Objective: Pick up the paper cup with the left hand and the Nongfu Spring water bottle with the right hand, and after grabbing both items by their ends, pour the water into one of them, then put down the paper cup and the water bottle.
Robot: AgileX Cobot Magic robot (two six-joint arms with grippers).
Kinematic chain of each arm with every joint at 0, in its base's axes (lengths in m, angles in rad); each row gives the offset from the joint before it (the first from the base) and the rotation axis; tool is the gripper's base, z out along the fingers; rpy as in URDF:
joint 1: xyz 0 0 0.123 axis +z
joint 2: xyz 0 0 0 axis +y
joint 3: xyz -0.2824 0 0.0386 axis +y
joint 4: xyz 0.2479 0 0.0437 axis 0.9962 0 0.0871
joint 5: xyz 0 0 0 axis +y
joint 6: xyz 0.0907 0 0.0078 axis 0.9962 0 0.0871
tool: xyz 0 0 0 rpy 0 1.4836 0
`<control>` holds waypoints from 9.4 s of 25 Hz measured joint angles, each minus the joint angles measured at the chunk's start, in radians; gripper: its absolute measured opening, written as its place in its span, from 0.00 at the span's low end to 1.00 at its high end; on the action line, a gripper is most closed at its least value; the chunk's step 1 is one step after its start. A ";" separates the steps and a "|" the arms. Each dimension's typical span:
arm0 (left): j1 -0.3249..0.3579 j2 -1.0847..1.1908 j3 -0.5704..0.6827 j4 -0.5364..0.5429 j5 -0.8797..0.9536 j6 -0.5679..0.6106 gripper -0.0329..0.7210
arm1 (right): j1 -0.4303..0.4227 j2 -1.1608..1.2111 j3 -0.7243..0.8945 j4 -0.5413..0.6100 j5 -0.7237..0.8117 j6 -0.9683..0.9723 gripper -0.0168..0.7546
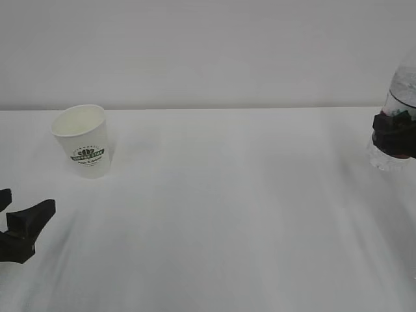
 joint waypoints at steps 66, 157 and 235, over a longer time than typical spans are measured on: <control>0.000 0.373 -0.401 0.088 -0.006 -0.067 0.95 | 0.000 -0.139 0.350 0.025 -0.208 0.002 0.61; 0.000 0.618 -0.765 0.179 -0.010 -0.223 0.79 | 0.000 -0.139 0.351 0.029 -0.214 -0.016 0.60; -0.542 0.558 -0.870 0.651 0.034 -0.426 0.78 | 0.000 -0.139 0.351 0.016 -0.214 -0.029 0.60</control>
